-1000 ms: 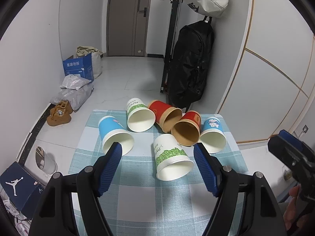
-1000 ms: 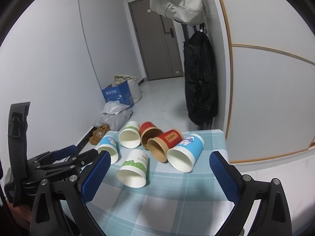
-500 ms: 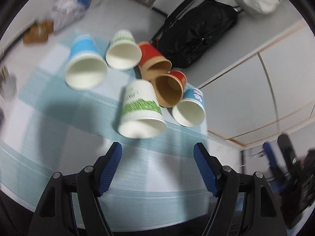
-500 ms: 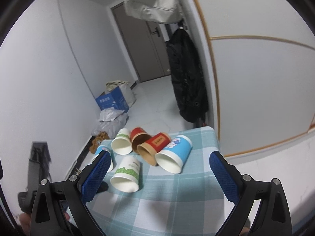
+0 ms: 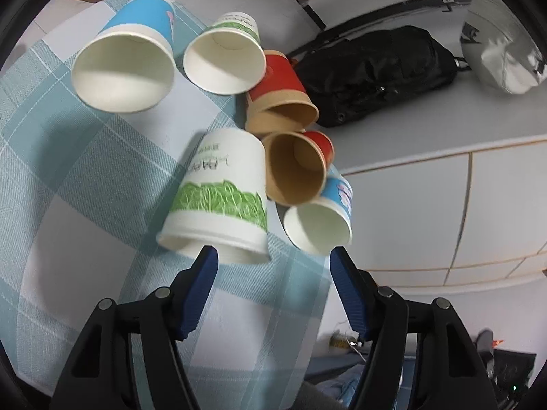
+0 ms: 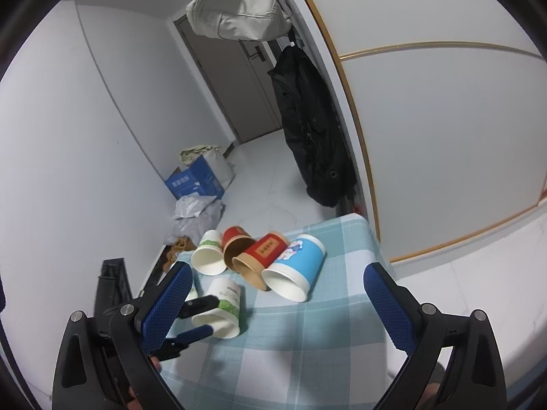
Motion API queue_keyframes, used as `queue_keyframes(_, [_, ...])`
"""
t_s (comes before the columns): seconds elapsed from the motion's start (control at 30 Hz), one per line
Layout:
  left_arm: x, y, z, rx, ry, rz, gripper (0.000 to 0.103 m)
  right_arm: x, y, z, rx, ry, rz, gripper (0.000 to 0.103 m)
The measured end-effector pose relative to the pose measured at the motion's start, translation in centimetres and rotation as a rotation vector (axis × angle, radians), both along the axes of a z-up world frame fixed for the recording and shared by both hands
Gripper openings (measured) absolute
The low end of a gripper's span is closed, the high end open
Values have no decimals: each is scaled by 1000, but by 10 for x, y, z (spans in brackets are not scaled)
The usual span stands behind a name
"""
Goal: Flip cup upright
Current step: 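Reach the left gripper to the white green-leaf cup and grasp its base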
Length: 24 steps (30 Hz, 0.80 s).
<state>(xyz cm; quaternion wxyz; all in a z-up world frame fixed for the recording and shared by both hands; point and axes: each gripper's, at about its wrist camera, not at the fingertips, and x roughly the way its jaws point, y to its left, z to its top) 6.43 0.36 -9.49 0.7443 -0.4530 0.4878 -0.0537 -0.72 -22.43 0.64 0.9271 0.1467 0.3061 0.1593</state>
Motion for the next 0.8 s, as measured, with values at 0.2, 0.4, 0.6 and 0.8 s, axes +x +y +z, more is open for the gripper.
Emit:
queue_keyframes(0.2, [17, -2, -8, 19, 11, -12, 18, 2, 0, -1, 7, 17, 15, 101])
queue_keyframes(0.4, [15, 3, -21, 4, 25, 6, 4, 4, 2, -4, 9, 28, 19, 101])
queue_keyframes(0.6, [9, 5, -19, 26, -13, -6, 2, 5, 4, -6, 1, 39, 19, 101])
queue_keyframes(0.8, [3, 7, -13, 46, -47, -27, 1, 6, 10, -11, -25, 52, 28, 101])
